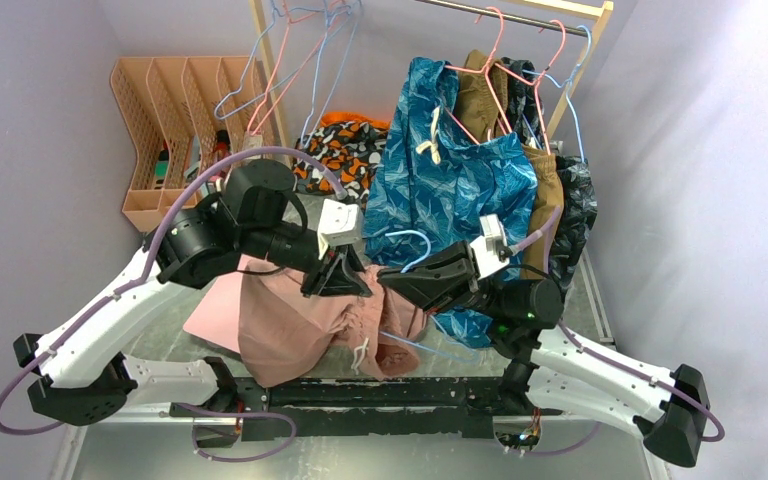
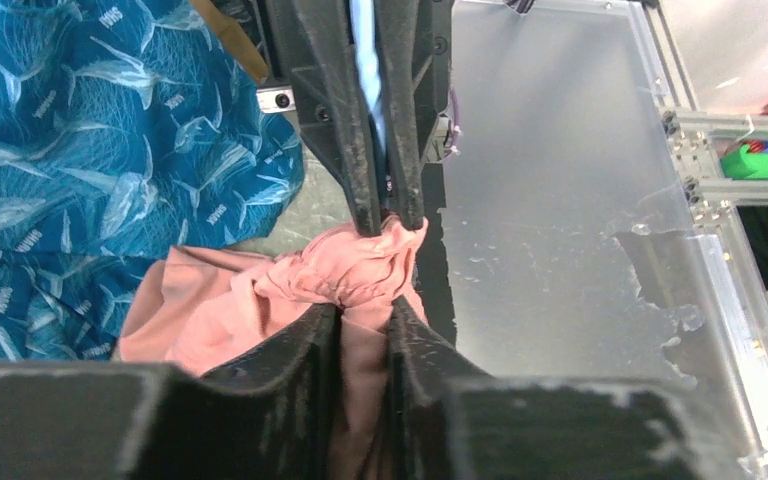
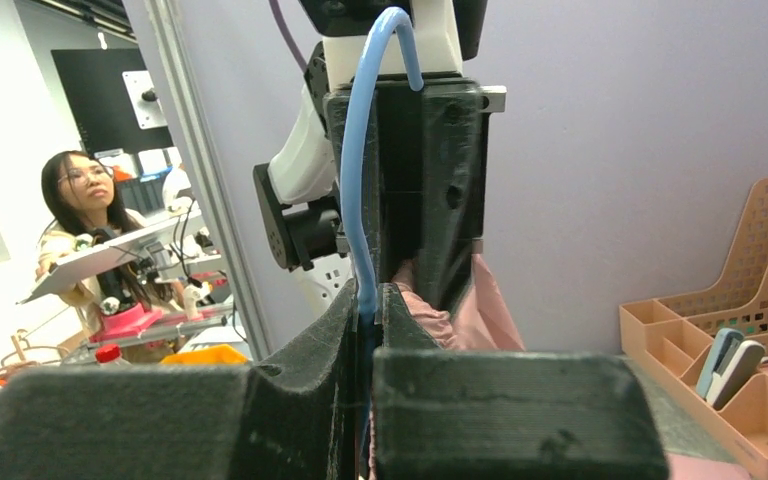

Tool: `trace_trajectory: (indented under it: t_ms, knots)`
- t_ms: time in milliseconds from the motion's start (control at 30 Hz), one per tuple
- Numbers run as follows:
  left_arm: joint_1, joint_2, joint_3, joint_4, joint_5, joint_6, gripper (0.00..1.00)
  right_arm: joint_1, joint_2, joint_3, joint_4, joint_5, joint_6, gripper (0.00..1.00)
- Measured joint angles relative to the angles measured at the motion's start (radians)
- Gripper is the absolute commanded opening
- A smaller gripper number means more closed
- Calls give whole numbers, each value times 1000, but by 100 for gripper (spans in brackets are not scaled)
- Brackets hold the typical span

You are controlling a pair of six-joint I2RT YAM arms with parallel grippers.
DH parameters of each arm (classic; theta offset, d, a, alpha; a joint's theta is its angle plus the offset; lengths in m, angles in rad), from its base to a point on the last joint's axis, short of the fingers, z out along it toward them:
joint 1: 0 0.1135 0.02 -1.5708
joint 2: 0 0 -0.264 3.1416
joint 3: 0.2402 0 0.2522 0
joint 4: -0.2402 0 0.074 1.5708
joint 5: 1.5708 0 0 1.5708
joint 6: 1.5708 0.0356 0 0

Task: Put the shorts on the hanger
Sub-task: Hang the shorts on the hanger.

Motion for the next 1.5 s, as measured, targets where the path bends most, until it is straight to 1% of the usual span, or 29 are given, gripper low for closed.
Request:
trace_trajectory:
  t_ms: [33,100,133,233,267,333,467,533,567,600,700,767,867,933,967,1000,1067,1100,1133,1200,1400,1500]
  knots:
    - [-2,0,0,0,4,-1,8,0,2,0,3,-1,1,0]
    - [-6,0,-1,-1,10,3,7,-1,3,0,5,-2,3,0]
    - [-8,0,-2,-1,11,6,7,-2,3,1,6,-3,3,3]
    - [-9,-8,-8,2,10,6,7,-2,-2,19,-34,-8,0,25]
    - [-9,-14,-13,5,5,6,7,-2,-8,37,-76,-11,-10,31]
    - [-10,-30,-31,11,-1,5,7,-2,-25,81,-159,-6,-29,39]
    - [-12,-61,-73,27,-21,-1,7,-2,-88,191,-364,31,-90,47]
    - [-12,-77,-90,36,-29,-5,7,-2,-115,237,-458,58,-118,48]
    - [-12,-85,-99,42,-31,-8,7,-2,-127,282,-536,82,-139,49]
    - [-12,-93,-106,48,-35,-10,7,-2,-128,292,-550,87,-143,49]
    - [-12,-111,-126,64,-45,-15,7,-2,-111,376,-702,116,-176,49]
    - [-12,-119,-132,75,-52,-18,7,-2,-88,415,-783,123,-193,49]
    - [-12,-121,-132,80,-57,-21,7,-2,-66,431,-866,129,-209,48]
    - [-12,-121,-133,85,-61,-24,7,-2,-56,431,-906,132,-214,45]
    - [-12,-121,-135,87,-64,-27,7,-2,-50,433,-921,131,-216,40]
    - [-12,-121,-137,90,-67,-29,7,-1,-44,439,-934,130,-217,32]
    - [-12,-121,-142,97,-73,-35,7,-1,-34,451,-946,123,-222,12]
    - [-11,-121,-143,101,-77,-36,7,-1,-31,455,-948,116,-224,5]
    - [-11,-121,-145,106,-81,-39,7,1,-31,455,-946,110,-225,0]
    - [-11,-121,-148,114,-91,-44,9,3,-32,454,-935,96,-216,0]
    - [-11,-121,-152,148,-82,-63,29,2,-57,391,-838,89,-203,0]
    - [-11,-121,-154,173,-66,-74,34,2,-62,359,-801,87,-196,0]
